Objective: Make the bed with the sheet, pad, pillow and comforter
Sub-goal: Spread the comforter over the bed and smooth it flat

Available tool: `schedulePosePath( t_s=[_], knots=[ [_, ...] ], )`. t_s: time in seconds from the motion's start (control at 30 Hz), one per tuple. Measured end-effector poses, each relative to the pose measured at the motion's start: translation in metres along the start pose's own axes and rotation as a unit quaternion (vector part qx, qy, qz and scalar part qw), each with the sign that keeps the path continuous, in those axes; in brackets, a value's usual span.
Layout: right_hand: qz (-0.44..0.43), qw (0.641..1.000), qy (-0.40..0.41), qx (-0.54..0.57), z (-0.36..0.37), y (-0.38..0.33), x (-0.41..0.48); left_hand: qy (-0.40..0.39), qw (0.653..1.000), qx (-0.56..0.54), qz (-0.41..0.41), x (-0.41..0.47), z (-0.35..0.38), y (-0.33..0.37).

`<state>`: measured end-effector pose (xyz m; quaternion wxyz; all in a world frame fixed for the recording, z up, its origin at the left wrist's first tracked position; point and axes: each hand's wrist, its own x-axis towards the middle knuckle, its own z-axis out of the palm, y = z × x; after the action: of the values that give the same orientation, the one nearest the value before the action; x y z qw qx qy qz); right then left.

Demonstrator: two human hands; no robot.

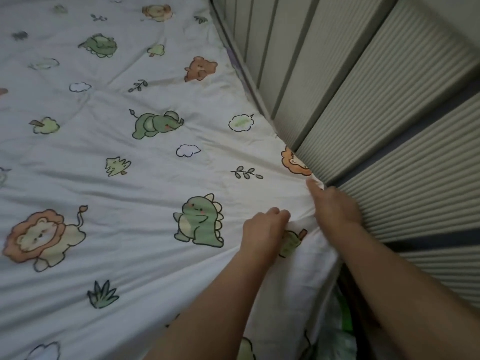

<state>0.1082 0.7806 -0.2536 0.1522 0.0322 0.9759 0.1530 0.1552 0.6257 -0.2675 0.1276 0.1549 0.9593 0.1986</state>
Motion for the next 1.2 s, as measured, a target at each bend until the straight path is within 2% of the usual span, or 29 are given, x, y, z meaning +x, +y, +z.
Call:
schedulePosePath(
  t_s=[0.13, 0.4, 0.63, 0.83, 0.9, 1.0, 1.2],
  knots=[
    [0.025, 0.998, -0.052, 0.022, 0.025, -0.005, -0.002, -0.038, 0.999, 0.006, -0.009, -0.001, 0.023, 0.001],
    [0.0, 0.984, -0.16, 0.077, 0.043, -0.012, 0.01, -0.077, 0.997, -0.005, -0.012, -0.001, 0.043, -0.016],
    [-0.015, 0.985, -0.115, 0.126, 0.031, 0.005, -0.02, -0.081, 0.994, -0.07, -0.027, -0.012, 0.014, -0.032],
    [-0.045, 0.99, 0.034, 0.128, 0.025, 0.001, -0.064, -0.043, 0.996, -0.077, -0.014, -0.043, -0.003, -0.052],
    [-0.043, 0.987, 0.061, 0.141, 0.021, -0.002, -0.086, -0.05, 0.997, -0.063, 0.0, -0.059, -0.005, -0.054],
    [-0.027, 0.984, 0.018, 0.173, 0.021, -0.006, -0.12, -0.071, 0.996, -0.056, 0.017, -0.084, -0.005, -0.057],
    [0.105, 0.964, -0.054, 0.238, 0.032, -0.021, -0.219, -0.114, 0.99, -0.062, 0.053, -0.15, -0.009, -0.059]
  ],
)
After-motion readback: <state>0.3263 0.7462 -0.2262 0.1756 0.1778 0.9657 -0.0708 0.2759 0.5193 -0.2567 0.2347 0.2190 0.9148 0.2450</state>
